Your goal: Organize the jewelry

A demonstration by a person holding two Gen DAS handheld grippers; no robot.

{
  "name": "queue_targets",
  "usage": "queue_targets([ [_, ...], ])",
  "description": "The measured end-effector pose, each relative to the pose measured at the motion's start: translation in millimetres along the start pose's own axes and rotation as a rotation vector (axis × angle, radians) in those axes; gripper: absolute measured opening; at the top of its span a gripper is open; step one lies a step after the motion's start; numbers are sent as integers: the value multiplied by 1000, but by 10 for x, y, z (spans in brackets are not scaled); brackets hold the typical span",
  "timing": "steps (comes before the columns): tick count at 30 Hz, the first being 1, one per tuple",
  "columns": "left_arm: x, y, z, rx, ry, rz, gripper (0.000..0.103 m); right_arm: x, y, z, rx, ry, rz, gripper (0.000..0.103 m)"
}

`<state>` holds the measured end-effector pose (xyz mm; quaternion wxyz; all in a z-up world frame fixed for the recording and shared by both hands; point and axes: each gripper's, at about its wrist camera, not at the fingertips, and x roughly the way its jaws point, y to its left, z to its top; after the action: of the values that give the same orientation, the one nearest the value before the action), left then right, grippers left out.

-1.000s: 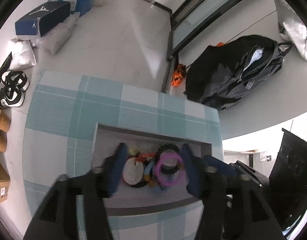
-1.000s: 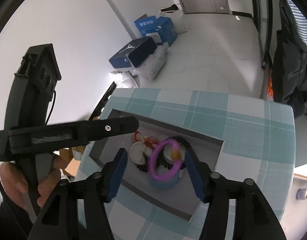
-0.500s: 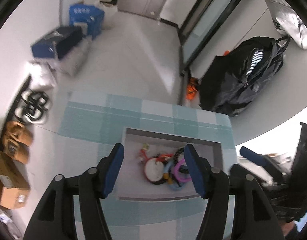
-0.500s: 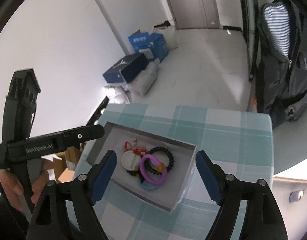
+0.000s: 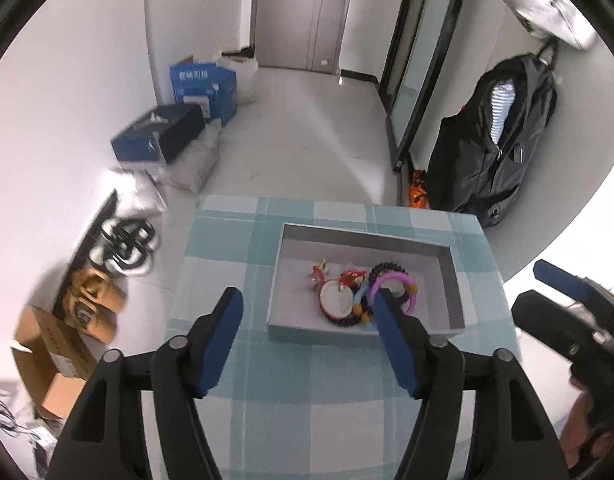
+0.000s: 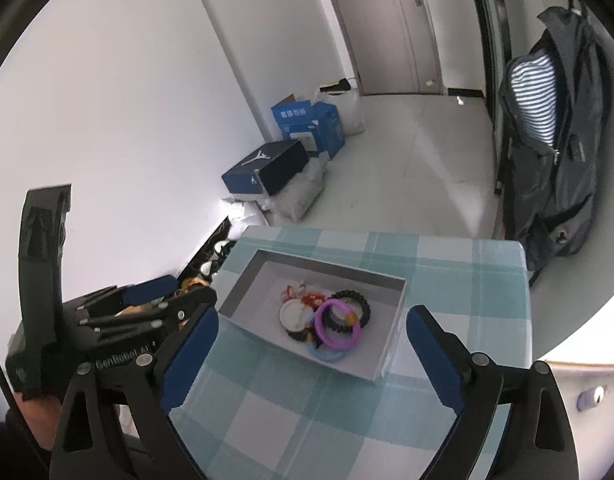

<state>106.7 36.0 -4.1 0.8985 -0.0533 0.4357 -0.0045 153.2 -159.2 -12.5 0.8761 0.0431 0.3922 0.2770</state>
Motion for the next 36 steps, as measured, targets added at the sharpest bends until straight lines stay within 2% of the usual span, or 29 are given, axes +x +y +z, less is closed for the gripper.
queue_targets([
  [4, -133, -81, -110, 50, -18, 5, 66, -136, 88, -72, -32, -18, -4, 99],
  [8, -192, -47, -263, 19, 2, -6, 67, -252, 107, -195, -31, -33, -15, 101],
  [11, -282, -84, -335, 30, -11, -18, 67, -293, 90, -271, -7, -24, -11, 101],
  [19, -399, -200, -335, 58, -70, 11, 67, -378, 146, -377, -14, -41, -25, 103],
  [24, -382, -189, -331, 51, -74, 23, 67, -352, 117, -372, -9, -38, -23, 103],
  [36, -384, -200, -305, 35, -69, -8, 67, -307, 119, -352, -16, -34, -30, 103],
])
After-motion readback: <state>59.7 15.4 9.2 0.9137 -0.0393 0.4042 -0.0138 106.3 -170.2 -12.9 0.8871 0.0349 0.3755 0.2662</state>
